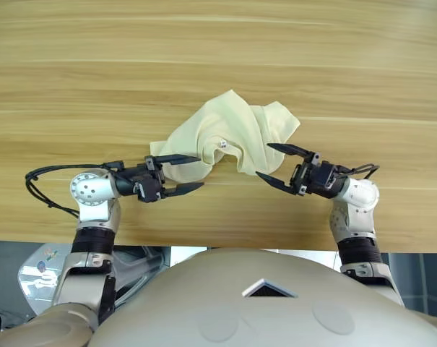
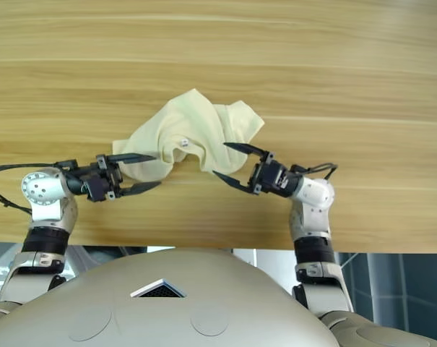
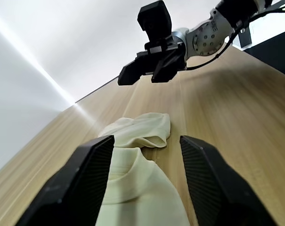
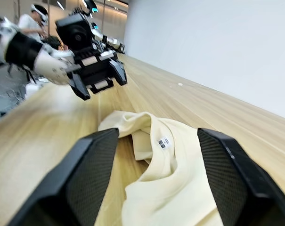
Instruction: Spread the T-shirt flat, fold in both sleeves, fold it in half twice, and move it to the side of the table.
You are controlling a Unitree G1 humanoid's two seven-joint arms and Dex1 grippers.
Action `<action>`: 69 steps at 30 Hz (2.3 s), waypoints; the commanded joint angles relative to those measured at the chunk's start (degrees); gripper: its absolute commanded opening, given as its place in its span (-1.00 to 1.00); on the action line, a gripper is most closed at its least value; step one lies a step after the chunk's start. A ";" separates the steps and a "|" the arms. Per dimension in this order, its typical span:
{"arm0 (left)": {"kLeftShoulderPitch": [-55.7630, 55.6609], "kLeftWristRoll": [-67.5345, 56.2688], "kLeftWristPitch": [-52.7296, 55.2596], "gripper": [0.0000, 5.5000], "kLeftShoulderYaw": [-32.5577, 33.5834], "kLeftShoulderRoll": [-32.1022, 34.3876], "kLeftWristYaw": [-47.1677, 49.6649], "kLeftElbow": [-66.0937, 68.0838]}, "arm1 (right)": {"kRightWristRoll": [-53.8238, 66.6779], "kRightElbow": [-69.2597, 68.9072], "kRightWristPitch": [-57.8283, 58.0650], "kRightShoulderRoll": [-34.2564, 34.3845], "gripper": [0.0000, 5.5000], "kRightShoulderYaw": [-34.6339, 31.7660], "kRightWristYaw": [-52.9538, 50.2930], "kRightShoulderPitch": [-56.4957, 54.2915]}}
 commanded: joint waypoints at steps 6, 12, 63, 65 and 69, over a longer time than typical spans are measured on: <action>1.64 3.13 0.72 -0.06 -6.70 7.40 3.53 -4.63 | -4.45 1.04 -5.64 -2.37 0.12 1.78 -8.10 0.26; 0.35 4.76 -0.67 -0.06 -9.12 7.07 7.68 -2.19 | -7.54 3.06 -9.11 -2.71 0.12 2.41 -14.12 0.51; 0.34 25.46 -1.69 -0.06 -13.44 11.69 34.18 3.87 | -25.43 15.44 -16.45 -10.29 0.12 14.90 -34.64 -0.89; 0.74 25.71 -0.49 -0.06 -13.50 12.19 34.93 2.01 | -25.51 15.67 -16.44 -10.47 0.12 15.27 -35.01 -0.99; 1.22 26.29 2.41 -0.06 -13.48 12.82 35.75 -1.05 | -26.29 15.98 -16.21 -11.01 0.12 15.93 -35.94 -1.05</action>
